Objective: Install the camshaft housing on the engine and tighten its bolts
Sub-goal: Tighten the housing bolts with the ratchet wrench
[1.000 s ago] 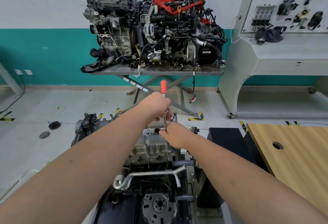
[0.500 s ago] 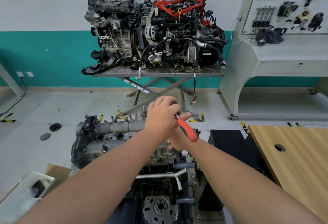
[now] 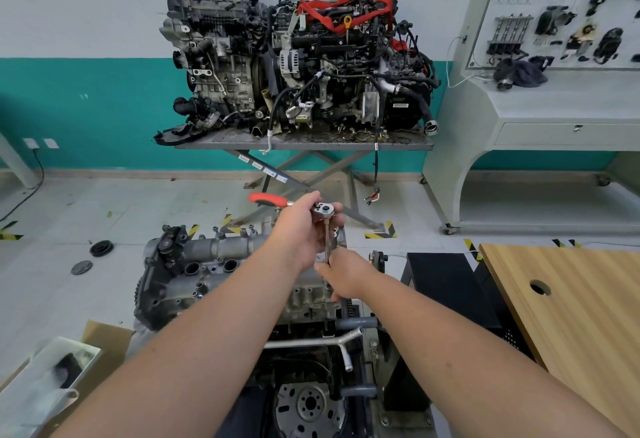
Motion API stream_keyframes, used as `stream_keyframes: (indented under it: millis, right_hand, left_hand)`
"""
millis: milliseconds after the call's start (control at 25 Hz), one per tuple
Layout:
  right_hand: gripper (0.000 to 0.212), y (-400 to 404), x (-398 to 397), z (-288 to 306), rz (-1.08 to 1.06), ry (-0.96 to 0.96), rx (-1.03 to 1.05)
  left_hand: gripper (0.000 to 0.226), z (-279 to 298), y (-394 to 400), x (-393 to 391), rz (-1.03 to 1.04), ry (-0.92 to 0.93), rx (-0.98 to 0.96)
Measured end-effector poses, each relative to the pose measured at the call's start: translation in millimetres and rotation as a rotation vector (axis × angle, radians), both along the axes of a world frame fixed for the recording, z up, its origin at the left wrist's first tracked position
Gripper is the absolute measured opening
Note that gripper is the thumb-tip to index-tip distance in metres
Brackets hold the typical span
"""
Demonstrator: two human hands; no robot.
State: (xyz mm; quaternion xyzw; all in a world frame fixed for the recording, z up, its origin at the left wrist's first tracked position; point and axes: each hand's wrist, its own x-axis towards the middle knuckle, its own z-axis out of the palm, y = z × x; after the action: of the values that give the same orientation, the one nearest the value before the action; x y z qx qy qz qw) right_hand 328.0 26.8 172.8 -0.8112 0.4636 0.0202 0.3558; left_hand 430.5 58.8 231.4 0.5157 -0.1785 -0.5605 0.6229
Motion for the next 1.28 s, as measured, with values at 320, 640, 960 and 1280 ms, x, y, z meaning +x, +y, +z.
stream_keyframes:
  millis: [320, 640, 960, 1280]
  right_hand:
    - [0.022, -17.8, -3.4, 34.4, 0.134, -0.131, -0.052]
    - [0.029, -17.2, 11.6, 36.5, 0.229, 0.055, -0.255]
    - [0.04, -17.4, 2.2, 12.4, -0.099, -0.248, -0.014]
    - [0.023, -14.5, 3.0, 16.7, -0.08, -0.286, -0.171]
  left_hand:
    - [0.028, 31.8, -22.7, 8.7, -0.284, -1.039, 0.236]
    - [0.04, 35.5, -21.2, -5.5, -0.53, -2.252, -0.037]
    - [0.052, -15.3, 3.2, 5.5, -0.247, -1.69, -0.532]
    - [0.034, -19.2, 10.4, -27.3, 0.143, -0.091, -0.216]
